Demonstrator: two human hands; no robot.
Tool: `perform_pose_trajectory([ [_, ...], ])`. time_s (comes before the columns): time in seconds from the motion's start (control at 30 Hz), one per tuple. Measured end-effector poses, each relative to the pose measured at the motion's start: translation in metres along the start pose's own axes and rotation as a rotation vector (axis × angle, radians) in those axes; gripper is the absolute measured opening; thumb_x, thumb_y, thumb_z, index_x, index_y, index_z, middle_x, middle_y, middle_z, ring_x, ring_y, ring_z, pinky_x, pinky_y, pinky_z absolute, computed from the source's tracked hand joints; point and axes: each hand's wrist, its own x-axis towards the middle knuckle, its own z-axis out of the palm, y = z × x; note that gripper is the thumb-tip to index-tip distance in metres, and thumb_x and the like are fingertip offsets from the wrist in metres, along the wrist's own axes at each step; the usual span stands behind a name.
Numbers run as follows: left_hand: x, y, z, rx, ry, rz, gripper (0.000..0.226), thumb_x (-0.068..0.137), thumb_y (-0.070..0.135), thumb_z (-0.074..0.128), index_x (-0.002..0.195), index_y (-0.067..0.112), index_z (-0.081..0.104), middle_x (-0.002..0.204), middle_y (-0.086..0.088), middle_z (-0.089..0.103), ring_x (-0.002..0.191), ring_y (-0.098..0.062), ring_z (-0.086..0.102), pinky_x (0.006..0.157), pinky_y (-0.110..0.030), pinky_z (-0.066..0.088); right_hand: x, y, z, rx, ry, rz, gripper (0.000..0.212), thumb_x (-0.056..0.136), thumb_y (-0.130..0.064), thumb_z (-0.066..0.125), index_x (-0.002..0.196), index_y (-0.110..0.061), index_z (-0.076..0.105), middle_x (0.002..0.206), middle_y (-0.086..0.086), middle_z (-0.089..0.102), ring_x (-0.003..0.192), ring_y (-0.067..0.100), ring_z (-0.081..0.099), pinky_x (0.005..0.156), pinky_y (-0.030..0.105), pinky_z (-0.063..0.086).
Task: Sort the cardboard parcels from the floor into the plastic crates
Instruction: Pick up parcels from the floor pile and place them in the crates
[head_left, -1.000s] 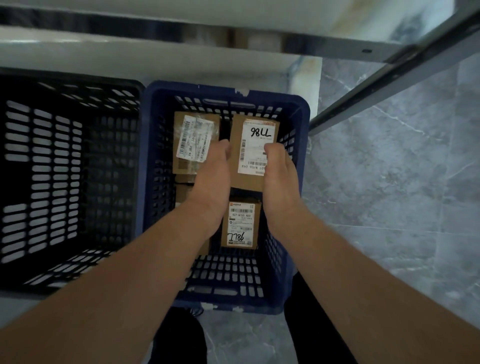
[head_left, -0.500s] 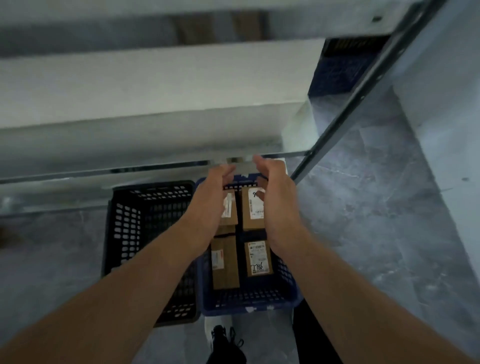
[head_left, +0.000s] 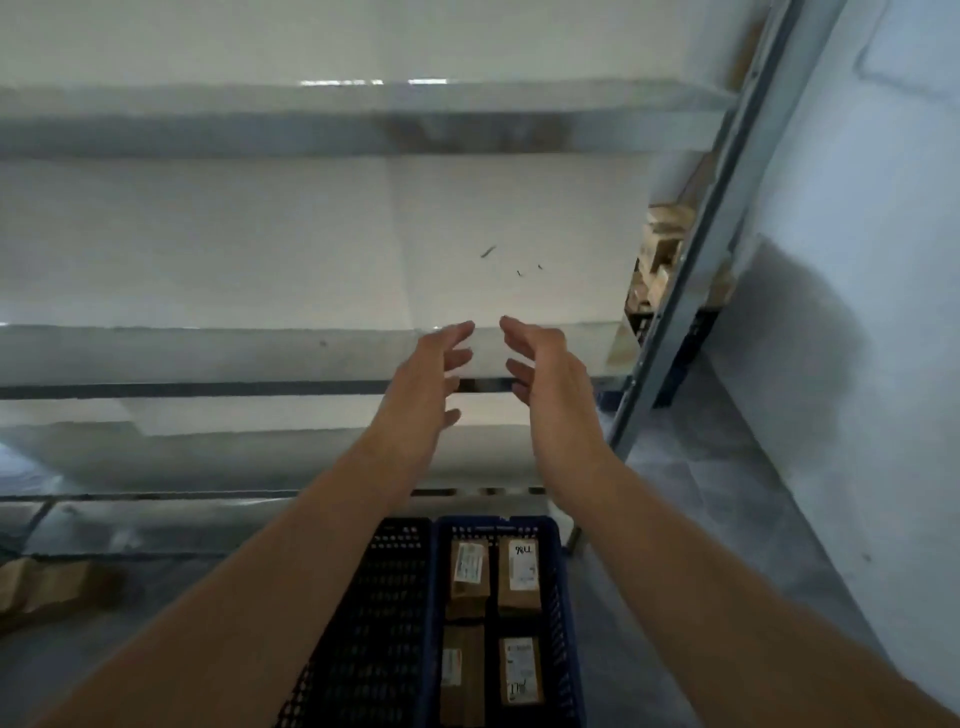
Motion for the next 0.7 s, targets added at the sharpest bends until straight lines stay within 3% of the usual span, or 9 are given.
perform_pose_trajectory([
  [0.13, -0.064, 0.08, -0.007, -0.041, 0.103, 0.142, 0.044, 0.106, 0.05, 0.033, 0.139, 0.036, 0.059, 0.144, 0.002, 0.058, 0.135, -0.025, 0.049, 0.115, -0.05, 0.04, -0.041, -0.096, -0.011, -0.051, -0.143, -0.17, 0.06, 0.098, -0.06, 0.04, 0.147, -0.036, 0.065, 0.156, -0.012, 0.059, 0.146, 0.013, 0.052, 0.128, 0.049, 0.036],
  [0.27, -0.13, 0.148, -0.021, -0.085, 0.186, 0.262, 0.045, 0.101, 0.054, 0.039, 0.136, 0.036, 0.062, 0.139, 0.003, 0.061, 0.132, -0.024, 0.052, 0.113, -0.049, 0.043, -0.086, -0.183, -0.005, -0.042, -0.213, -0.244, 0.066, 0.086, -0.063, 0.043, 0.14, -0.033, 0.069, 0.146, -0.012, 0.064, 0.136, 0.012, 0.059, 0.124, 0.049, 0.04],
  [0.37, -0.171, 0.193, -0.043, -0.117, 0.252, 0.34, 0.064, 0.078, 0.063, 0.046, 0.133, 0.034, 0.063, 0.134, 0.002, 0.063, 0.127, -0.025, 0.055, 0.109, -0.047, 0.046, -0.119, -0.23, 0.012, -0.022, -0.293, -0.302, 0.066, 0.083, -0.064, 0.042, 0.135, -0.034, 0.071, 0.141, -0.01, 0.066, 0.13, 0.013, 0.061, 0.122, 0.047, 0.044],
  [0.5, -0.209, 0.227, -0.08, -0.093, 0.33, 0.45, 0.048, 0.101, 0.06, 0.035, 0.132, 0.036, 0.063, 0.134, 0.001, 0.063, 0.128, -0.028, 0.055, 0.109, -0.05, 0.046, -0.157, -0.27, 0.042, -0.016, -0.399, -0.381, 0.048, 0.112, -0.051, 0.036, 0.145, -0.028, 0.063, 0.154, -0.006, 0.06, 0.137, 0.018, 0.058, 0.124, 0.049, 0.041],
  [0.7, -0.256, 0.246, -0.148, -0.066, 0.411, 0.491, 0.047, 0.104, 0.058, 0.032, 0.133, 0.035, 0.061, 0.136, -0.001, 0.062, 0.128, -0.031, 0.055, 0.108, -0.052, 0.047, -0.208, -0.292, 0.104, 0.018, -0.513, -0.439, 0.046, 0.116, -0.044, 0.033, 0.147, -0.026, 0.061, 0.157, -0.004, 0.058, 0.14, 0.02, 0.057, 0.123, 0.047, 0.042],
])
